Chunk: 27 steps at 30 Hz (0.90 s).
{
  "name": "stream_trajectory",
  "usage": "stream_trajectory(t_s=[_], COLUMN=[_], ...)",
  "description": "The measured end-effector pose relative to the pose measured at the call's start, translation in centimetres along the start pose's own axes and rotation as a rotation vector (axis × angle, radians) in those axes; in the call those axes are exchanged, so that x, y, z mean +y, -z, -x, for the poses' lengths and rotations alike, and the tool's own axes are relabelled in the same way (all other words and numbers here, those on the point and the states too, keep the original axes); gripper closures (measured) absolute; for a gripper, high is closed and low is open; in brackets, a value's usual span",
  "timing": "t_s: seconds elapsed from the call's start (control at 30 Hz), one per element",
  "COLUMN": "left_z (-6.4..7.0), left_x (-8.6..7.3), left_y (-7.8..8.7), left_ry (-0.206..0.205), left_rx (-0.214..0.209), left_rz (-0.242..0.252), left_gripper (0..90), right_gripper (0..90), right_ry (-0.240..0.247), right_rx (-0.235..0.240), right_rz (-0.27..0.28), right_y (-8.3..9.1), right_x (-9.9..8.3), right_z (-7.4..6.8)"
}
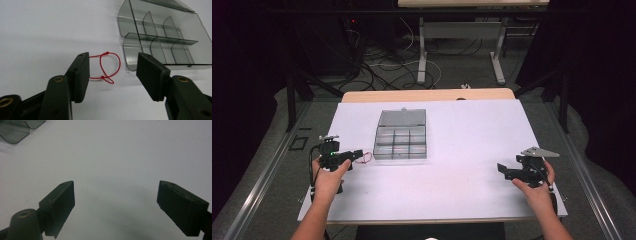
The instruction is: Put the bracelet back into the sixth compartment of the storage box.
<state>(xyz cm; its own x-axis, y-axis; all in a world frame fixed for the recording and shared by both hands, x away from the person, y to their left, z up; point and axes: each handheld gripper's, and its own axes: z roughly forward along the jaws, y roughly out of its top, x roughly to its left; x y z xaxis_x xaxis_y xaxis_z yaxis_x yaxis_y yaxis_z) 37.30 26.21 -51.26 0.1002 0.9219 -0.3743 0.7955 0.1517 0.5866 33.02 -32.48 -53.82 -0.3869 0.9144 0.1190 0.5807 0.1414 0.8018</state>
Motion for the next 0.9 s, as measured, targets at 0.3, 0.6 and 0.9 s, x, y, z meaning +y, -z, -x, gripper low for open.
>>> stream_trajectory(t_s=[0.3, 0.6, 0.9], left_z=[0.1, -0.2, -0.5], left_x=[0.2, 0.2, -0.1], left_y=[-0.3, -0.8, -1.5], left_ry=[0.055, 0.108, 0.13], left_rx=[0.007, 0.023, 0.039], left_rz=[-0.066, -0.082, -0.083], left_gripper=[56.8, 62.0, 65.8], right_gripper=[14.9, 15.0, 15.0], right_ry=[0.002, -0.001, -0.002], right_rx=[0.003, 0.008, 0.01], right_rz=[-0.001, -0.001, -0.006], right_y=[0.0, -0.1, -0.1], right_x=[0.0, 0.0, 0.0], right_z=[0.0, 0.1, 0.1])
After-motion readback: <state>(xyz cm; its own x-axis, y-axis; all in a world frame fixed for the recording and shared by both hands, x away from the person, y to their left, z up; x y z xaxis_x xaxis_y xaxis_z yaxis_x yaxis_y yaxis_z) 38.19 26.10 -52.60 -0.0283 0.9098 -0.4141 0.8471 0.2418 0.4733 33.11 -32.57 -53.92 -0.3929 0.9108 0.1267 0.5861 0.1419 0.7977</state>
